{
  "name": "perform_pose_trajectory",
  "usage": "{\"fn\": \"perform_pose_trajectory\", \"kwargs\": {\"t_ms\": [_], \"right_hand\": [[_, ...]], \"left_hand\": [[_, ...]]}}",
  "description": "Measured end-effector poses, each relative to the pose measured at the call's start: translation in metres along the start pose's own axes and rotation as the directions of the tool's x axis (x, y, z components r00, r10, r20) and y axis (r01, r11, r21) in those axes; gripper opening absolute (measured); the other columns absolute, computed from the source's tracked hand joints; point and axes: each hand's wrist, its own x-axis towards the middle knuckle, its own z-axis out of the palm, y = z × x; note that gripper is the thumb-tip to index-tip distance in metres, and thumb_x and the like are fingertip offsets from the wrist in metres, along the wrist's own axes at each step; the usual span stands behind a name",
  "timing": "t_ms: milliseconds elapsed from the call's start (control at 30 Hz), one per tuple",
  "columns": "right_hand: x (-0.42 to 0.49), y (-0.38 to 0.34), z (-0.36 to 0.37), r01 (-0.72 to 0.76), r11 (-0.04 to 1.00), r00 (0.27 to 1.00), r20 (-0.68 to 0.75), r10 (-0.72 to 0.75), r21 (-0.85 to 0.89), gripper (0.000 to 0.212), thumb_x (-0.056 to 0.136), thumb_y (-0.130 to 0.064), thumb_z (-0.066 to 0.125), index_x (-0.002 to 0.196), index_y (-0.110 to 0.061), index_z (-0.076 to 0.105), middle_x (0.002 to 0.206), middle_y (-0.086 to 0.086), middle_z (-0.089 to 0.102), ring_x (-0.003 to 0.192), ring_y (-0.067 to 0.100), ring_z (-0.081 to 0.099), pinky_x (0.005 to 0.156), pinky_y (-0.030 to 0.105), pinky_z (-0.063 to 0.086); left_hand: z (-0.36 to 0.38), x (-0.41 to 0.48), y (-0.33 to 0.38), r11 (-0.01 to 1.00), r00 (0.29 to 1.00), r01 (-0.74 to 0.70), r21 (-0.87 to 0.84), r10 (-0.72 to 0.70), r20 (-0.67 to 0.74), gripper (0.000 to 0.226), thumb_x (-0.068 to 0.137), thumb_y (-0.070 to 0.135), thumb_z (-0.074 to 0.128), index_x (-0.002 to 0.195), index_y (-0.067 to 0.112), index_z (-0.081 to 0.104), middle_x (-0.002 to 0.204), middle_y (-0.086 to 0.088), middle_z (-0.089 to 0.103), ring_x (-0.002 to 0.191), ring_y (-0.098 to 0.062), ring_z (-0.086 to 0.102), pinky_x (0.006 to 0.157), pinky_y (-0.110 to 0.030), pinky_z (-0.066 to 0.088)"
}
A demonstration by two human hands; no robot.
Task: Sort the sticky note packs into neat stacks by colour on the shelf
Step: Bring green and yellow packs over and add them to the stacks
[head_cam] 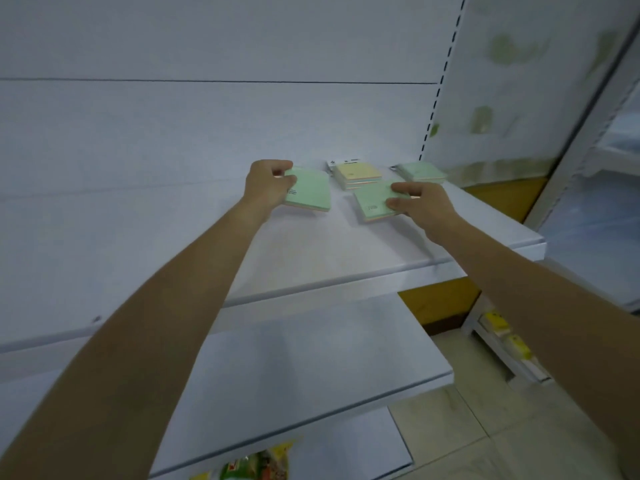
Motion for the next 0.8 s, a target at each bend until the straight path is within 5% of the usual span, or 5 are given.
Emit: {"fn": "perform_pose_trajectory", "kwargs": {"t_ms": [133, 267, 333, 533, 800], "right_hand": [[0.034, 0.013, -0.036, 0.032, 0.999, 0.998, -0.052, -0.034, -0.036, 0.045, 0.08, -0.007, 0.067, 0.123, -0.005, 0.056, 0.115, 0.007, 0.054, 0.1, 0.014, 0.05, 0.076, 0.014, 0.043], [0.069, 0.024, -0.071, 0.007, 1.0, 0.994, -0.105, -0.004, 0.03, 0.044, 0.079, -0.006, 0.068, 0.122, -0.004, 0.057, 0.126, 0.014, 0.054, 0.106, 0.022, 0.054, 0.104, 0.033, 0.044], [0.082, 0.029, -0.09, -0.018, 0.998, 0.99, -0.14, 0.026, 0.057, 0.044, 0.079, -0.005, 0.068, 0.121, -0.004, 0.056, 0.124, 0.014, 0.055, 0.11, 0.025, 0.057, 0.104, 0.036, 0.045], [0.117, 0.041, -0.139, -0.006, 0.994, 0.979, -0.201, 0.028, 0.111, 0.045, 0.085, -0.005, 0.062, 0.127, 0.0, 0.051, 0.115, 0.008, 0.054, 0.092, 0.014, 0.057, 0.063, 0.003, 0.05], [0.183, 0.052, -0.177, 0.022, 0.988, 0.991, -0.133, -0.002, 0.15, 0.044, 0.081, -0.008, 0.067, 0.124, -0.003, 0.055, 0.121, 0.012, 0.058, 0.095, 0.017, 0.06, 0.08, 0.017, 0.053]], "left_hand": [[0.048, 0.023, 0.017, 0.998, 0.999, -0.036, 0.043, 0.035, 0.013, 0.037, 0.085, 0.004, 0.058, 0.122, 0.005, 0.059, 0.123, -0.012, 0.059, 0.111, -0.02, 0.055, 0.098, -0.031, 0.044], [0.092, 0.054, 0.031, 0.997, 0.997, -0.071, -0.007, 0.071, 0.044, 0.038, 0.083, 0.002, 0.059, 0.121, 0.002, 0.059, 0.117, -0.015, 0.059, 0.099, -0.014, 0.05, 0.102, -0.036, 0.046], [0.116, 0.067, 0.036, 0.997, 0.996, -0.075, -0.02, 0.076, 0.051, 0.038, 0.083, 0.002, 0.059, 0.121, 0.002, 0.059, 0.112, -0.013, 0.06, 0.099, -0.017, 0.053, 0.102, -0.034, 0.046], [0.183, 0.084, 0.05, 0.996, 0.993, -0.075, -0.048, 0.079, 0.089, 0.043, 0.076, 0.009, 0.065, 0.118, 0.002, 0.061, 0.102, -0.009, 0.058, 0.099, -0.019, 0.056, 0.101, -0.034, 0.047], [0.259, 0.103, 0.054, 1.0, 0.999, -0.02, 0.005, 0.02, 0.036, 0.038, 0.082, 0.006, 0.063, 0.12, 0.001, 0.06, 0.096, -0.007, 0.054, 0.093, -0.017, 0.052, 0.098, -0.034, 0.047]]}}
